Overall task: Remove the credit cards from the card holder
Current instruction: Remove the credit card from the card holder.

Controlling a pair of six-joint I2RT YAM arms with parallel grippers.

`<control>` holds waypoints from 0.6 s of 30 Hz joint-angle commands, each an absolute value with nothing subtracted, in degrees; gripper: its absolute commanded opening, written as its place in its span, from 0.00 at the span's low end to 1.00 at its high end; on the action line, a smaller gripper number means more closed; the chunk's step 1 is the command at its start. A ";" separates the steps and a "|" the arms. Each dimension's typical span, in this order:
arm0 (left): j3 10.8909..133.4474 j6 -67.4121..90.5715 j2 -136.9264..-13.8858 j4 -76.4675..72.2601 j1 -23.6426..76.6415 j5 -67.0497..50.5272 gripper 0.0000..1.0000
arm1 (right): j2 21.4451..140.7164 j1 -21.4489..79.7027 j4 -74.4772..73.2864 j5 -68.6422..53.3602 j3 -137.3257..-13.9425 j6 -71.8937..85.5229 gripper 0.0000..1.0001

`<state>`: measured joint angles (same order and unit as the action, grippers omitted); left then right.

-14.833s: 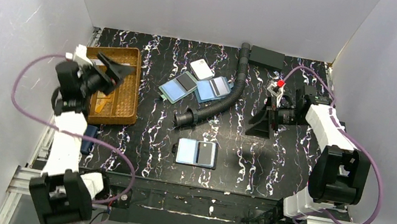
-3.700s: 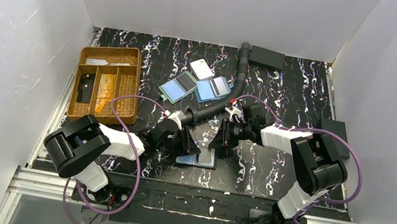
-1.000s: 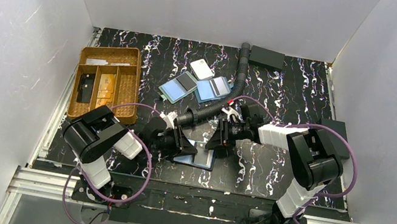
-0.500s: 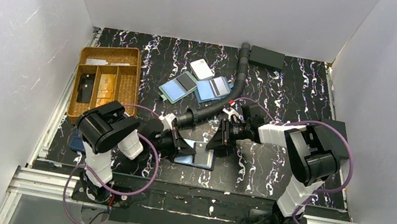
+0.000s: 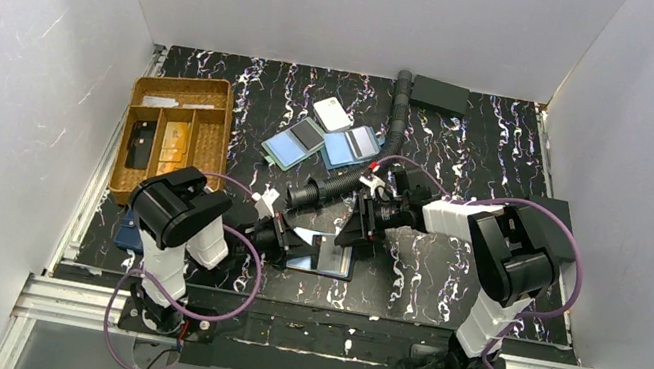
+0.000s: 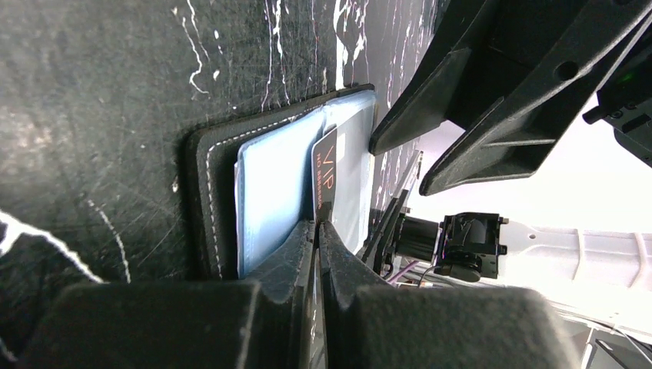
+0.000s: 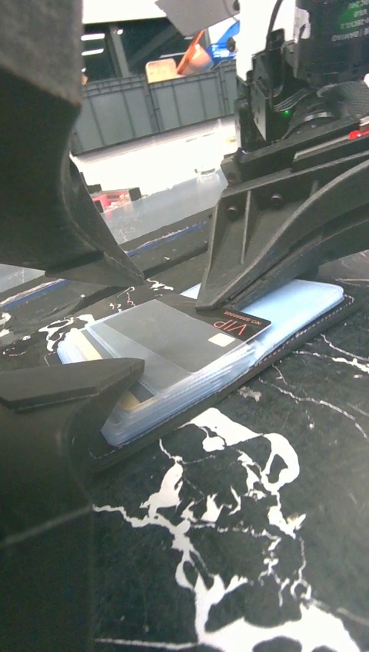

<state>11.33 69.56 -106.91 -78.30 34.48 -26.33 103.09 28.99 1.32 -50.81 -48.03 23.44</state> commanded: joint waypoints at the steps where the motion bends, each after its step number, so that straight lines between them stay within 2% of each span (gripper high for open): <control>1: 8.23 65.81 -107.41 -72.05 33.43 -24.69 0.00 | 104.10 29.43 -4.13 -45.80 -48.34 15.23 0.51; 10: 4.82 63.70 -102.23 -70.94 29.82 -24.43 0.00 | 102.11 28.63 -5.62 -49.67 -48.86 8.62 0.55; 18: 2.47 59.86 -89.07 -63.17 27.96 -23.73 0.00 | 101.22 27.70 -9.86 -58.13 -50.58 0.36 0.61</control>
